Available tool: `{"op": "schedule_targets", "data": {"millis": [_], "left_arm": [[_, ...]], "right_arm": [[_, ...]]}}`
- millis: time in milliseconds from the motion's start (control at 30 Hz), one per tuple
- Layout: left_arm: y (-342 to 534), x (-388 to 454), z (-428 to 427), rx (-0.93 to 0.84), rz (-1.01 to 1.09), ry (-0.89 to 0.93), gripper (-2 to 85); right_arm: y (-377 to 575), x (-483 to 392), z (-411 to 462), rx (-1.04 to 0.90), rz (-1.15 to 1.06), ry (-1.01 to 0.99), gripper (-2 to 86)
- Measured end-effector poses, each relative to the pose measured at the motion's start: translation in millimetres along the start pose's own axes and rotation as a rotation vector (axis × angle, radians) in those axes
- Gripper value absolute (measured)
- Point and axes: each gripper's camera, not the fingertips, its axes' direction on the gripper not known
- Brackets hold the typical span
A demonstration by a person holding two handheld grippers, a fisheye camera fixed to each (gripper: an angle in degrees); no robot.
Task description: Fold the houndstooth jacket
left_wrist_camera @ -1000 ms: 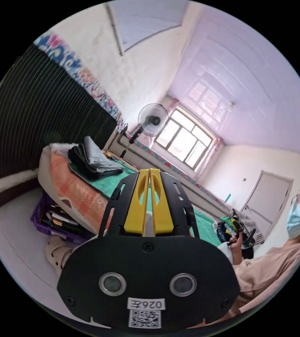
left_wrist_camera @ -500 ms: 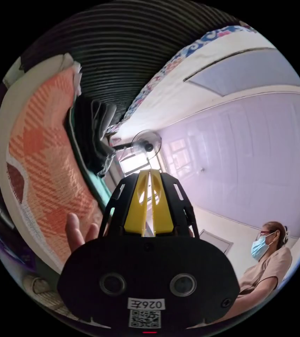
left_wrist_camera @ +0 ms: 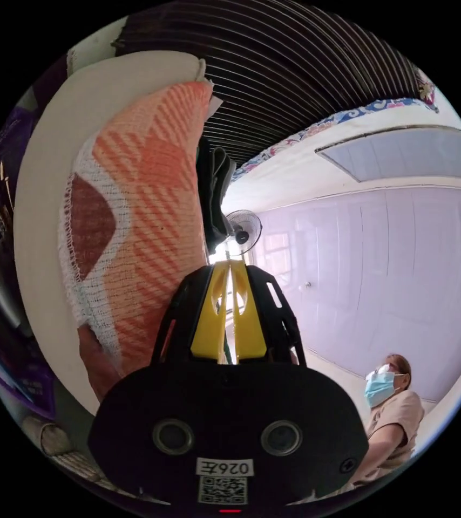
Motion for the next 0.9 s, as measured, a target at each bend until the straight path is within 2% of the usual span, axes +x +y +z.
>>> {"op": "schedule_targets", "data": {"millis": [67,100,167,233,300,333,400,467,500,600,733,833,900], "left_arm": [[1.0,15.5,8.5,0.007,0.018,-0.066,-1.0],[2.2,40.9,16.8,-0.013,0.086,-0.182,-1.0],[3.6,83.5,42.0,-0.069,0.21,-0.286,-1.0],[-2.7,117.2,97.5,-0.247,0.294,-0.28,-1.0],[-6.2,140.8,212.3,-0.597,0.333,-0.231,-1.0],[-3.4,141.8,244.8,-0.697,0.326,-0.211,-1.0],[23.6,124.8,367.5,-1.051,0.236,-0.108,-1.0],[53.5,96.0,442.4,-1.235,0.122,-0.102,-1.0],[72.4,76.4,481.3,-1.305,0.05,-0.086,-1.0],[102.5,37.4,538.5,-1.268,-0.099,-0.105,-1.0],[99.0,44.0,538.9,-1.136,-0.045,-0.155,-1.0],[61.7,94.8,478.5,-0.896,0.178,-0.262,-1.0],[37.3,136.4,418.6,-0.664,0.417,-0.536,-1.0]], "right_arm": [[-1.2,-8.6,-8.1,0.01,-0.018,0.029,-1.0],[-4.2,-19.2,-14.1,-0.007,-0.038,0.043,-1.0],[-9.1,-47.8,-24.9,-0.02,-0.122,0.076,-1.0],[-14.9,-90.8,-33.0,-0.024,-0.27,0.126,-1.0],[-24.6,-163.2,-29.4,-0.034,-0.551,0.19,-1.0],[-26.9,-181.6,-25.6,-0.039,-0.627,0.202,-1.0],[-33.6,-242.3,0.3,-0.101,-0.897,0.193,-1.1],[-41.2,-264.8,23.2,-0.166,-0.959,0.116,-1.1],[-50.8,-269.6,42.1,-0.237,-0.919,0.056,-1.1],[-70.5,-268.7,89.4,-0.441,-0.816,-0.006,-1.2],[-84.3,-261.6,94.8,-0.445,-0.782,0.005,-1.1],[-103.6,-248.4,79.3,-0.429,-0.717,-0.02,-1.1],[-114.9,-248.2,70.3,-0.421,-0.707,-0.007,-1.1]]}}
